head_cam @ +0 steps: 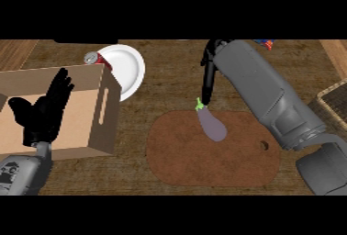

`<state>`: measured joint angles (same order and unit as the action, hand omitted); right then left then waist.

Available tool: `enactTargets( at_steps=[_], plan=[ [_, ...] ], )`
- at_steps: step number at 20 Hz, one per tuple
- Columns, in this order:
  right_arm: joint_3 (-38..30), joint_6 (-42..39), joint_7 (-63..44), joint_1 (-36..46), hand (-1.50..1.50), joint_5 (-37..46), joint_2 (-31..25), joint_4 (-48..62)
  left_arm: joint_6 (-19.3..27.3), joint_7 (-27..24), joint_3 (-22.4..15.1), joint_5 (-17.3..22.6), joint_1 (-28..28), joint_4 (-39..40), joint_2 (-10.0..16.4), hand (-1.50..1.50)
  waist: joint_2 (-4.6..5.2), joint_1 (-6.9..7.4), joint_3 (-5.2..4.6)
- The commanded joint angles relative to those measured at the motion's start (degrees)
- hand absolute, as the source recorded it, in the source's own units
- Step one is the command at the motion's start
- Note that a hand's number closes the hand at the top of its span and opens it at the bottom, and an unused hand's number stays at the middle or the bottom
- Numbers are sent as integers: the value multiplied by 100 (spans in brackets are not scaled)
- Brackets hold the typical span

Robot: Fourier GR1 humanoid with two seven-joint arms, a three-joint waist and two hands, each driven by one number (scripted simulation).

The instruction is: Pick the eggplant from the cutting board and place it in the basket

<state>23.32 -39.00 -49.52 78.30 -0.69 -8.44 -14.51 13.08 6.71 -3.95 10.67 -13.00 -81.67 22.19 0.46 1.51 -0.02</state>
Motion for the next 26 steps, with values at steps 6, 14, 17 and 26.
enactTargets(
  at_steps=[6, 14, 17, 26],
  plan=[
    [25, 721, 444, -860, -150, 520, 237, -504, -75, -163, 99, -136, 214, 43, -225, 0, -25, -81, 1],
    [-71, 581, 37, -1557, -150, 787, 157, -1697, -265, 350, 327, -162, 125, -295, -95, 0, -67, -163, 2],
    [-287, 632, 87, -1422, -150, 885, 206, -1605, -233, 203, 427, -251, 276, -383, -139, 0, -45, -101, 2],
    [-433, 392, -213, -2290, -150, 1078, -34, -2773, -342, 136, 554, -440, 166, -115, -282, 0, -62, -175, 1]
  ],
)
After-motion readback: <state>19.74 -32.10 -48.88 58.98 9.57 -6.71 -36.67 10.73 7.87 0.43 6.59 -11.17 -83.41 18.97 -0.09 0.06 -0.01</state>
